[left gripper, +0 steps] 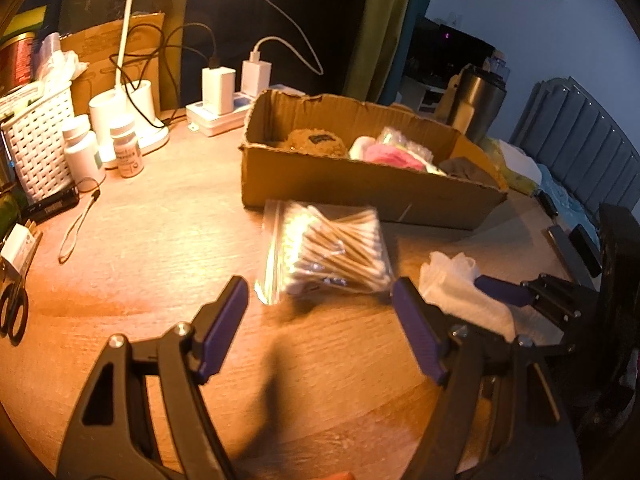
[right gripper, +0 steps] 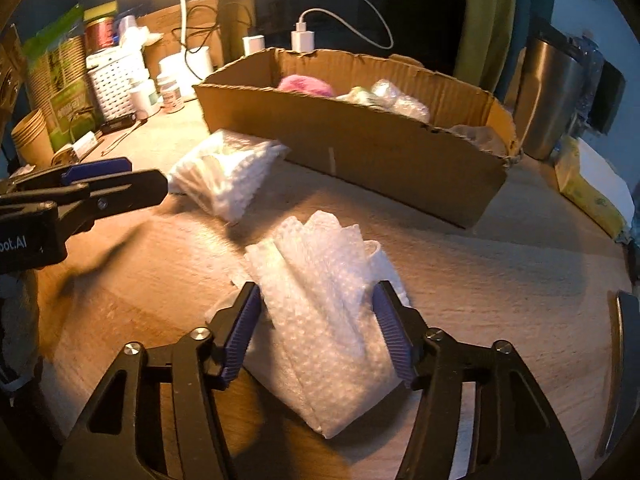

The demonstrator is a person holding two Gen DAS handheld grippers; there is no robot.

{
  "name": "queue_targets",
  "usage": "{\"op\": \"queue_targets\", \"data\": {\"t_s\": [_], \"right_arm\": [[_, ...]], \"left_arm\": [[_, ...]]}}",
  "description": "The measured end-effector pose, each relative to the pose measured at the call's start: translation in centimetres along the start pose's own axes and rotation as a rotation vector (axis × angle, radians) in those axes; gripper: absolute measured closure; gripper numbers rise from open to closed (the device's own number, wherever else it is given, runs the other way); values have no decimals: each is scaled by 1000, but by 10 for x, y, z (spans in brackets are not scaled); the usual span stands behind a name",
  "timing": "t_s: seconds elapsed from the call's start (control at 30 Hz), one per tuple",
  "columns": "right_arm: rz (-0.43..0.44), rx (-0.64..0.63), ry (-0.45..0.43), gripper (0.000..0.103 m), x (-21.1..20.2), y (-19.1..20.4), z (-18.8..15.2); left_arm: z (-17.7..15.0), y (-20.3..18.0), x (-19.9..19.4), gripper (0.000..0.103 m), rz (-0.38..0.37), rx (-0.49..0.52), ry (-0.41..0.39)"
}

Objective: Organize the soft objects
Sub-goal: 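Grasp the bubble-wrap sheet with the right gripper while the left grasps the cotton-swab bag, then carry bubble-wrap sheet and cotton-swab bag over the box and lower them in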

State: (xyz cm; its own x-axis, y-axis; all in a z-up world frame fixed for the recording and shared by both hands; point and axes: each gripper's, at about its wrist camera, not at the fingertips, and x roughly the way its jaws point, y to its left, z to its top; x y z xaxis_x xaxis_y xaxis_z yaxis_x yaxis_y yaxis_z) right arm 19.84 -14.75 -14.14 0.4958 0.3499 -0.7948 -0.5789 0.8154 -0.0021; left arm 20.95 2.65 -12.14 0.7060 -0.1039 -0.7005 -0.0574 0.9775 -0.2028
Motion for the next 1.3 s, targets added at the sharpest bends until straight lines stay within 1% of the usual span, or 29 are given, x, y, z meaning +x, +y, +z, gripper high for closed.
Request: {"op": "queue_targets", "data": {"t_s": [0.03,0.07,0.1,0.13,0.2,0.27,0.5,0.63,0.73,0.9,1.07,1.1,1.13,1.17,1.2,1.3], "right_arm": [[-3,5,0,50,0,-3,0],[-3,9,0,56,-1,-4,1],[-2,18,-2,62,-2,-8,1],[0,25,-4,65,-3,-10,0],[11,50,-6,78,-4,-17,0],[30,74,-7,84,-5,-26,0],[81,100,-8,86,-6,-33,0],[21,68,-6,86,-6,-30,1],[24,68,-4,86,-5,-34,2],[42,79,-4,86,-3,-41,5],[63,97,-6,86,-4,-46,3],[63,97,-7,86,-4,-46,3],[64,96,-8,86,-5,-45,3],[67,93,-13,86,-6,-45,2],[69,90,-18,86,-8,-44,2],[58,70,-30,86,-12,-40,1]], "left_arm": [[1,-1,2,26,0,1,5],[2,-1,4,26,0,3,9],[4,-3,6,22,0,6,15],[6,-4,8,19,-1,8,17],[10,-7,12,15,-3,13,23],[14,-9,15,15,-4,16,27],[26,-10,36,14,35,11,59],[27,-13,54,14,64,28,111],[26,-11,64,14,70,22,136],[28,-13,74,14,104,43,133],[28,-12,77,15,106,55,126],[28,-12,76,17,100,55,124],[28,-11,76,22,92,55,123],[27,-11,75,24,86,56,120],[25,-13,71,28,83,59,117],[22,-15,66,32,64,63,114]]}}
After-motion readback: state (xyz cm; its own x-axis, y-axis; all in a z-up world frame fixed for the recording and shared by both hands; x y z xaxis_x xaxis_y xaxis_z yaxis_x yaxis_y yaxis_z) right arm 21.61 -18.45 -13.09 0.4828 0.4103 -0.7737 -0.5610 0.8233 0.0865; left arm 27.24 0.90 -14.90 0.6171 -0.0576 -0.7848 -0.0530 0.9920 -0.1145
